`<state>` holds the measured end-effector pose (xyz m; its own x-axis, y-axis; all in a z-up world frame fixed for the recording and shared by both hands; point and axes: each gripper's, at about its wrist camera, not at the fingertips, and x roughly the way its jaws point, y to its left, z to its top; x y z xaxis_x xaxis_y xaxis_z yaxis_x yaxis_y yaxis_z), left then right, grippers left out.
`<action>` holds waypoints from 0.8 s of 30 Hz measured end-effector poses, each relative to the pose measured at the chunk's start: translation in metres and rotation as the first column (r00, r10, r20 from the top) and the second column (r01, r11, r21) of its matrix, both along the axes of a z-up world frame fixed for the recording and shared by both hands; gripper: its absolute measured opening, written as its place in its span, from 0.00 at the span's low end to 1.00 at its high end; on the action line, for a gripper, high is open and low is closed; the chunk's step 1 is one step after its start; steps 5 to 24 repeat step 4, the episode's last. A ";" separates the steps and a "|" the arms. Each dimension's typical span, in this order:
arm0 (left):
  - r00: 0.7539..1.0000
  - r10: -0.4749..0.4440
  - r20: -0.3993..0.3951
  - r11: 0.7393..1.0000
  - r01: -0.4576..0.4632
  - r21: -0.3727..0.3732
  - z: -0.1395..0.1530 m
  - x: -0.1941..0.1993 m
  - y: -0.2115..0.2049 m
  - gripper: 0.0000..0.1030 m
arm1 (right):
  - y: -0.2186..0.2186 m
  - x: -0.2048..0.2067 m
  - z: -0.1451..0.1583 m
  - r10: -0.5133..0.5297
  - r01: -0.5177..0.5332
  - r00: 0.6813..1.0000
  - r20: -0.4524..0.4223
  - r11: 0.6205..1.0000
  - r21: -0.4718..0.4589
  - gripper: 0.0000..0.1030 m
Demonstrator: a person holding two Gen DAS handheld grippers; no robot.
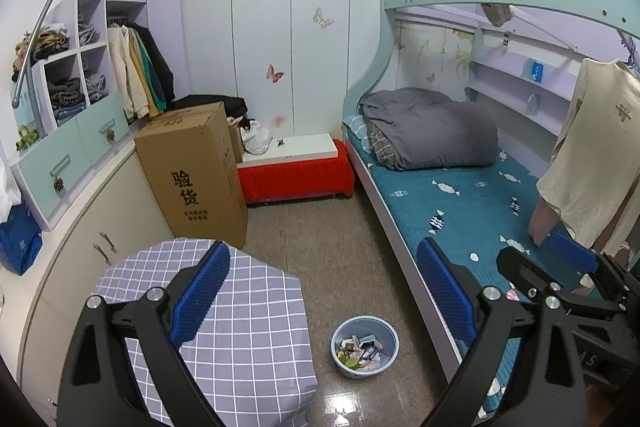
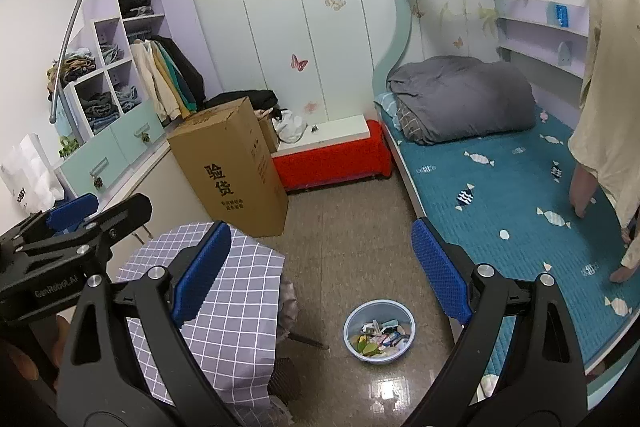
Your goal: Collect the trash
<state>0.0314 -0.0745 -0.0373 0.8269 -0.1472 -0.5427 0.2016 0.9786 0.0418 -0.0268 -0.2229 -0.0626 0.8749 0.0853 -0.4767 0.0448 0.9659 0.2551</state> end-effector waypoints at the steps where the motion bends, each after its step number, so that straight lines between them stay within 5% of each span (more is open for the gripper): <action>1: 1.000 0.006 -0.010 1.000 -0.006 0.001 -0.003 0.002 0.001 0.90 | 0.001 0.002 -0.002 0.004 -0.004 1.000 -0.010 1.000 -0.002 0.87; 24: 0.999 0.018 -0.044 1.000 -0.018 0.002 -0.011 0.008 0.006 0.90 | 0.005 0.008 -0.008 0.017 -0.017 0.999 -0.034 1.000 0.001 0.87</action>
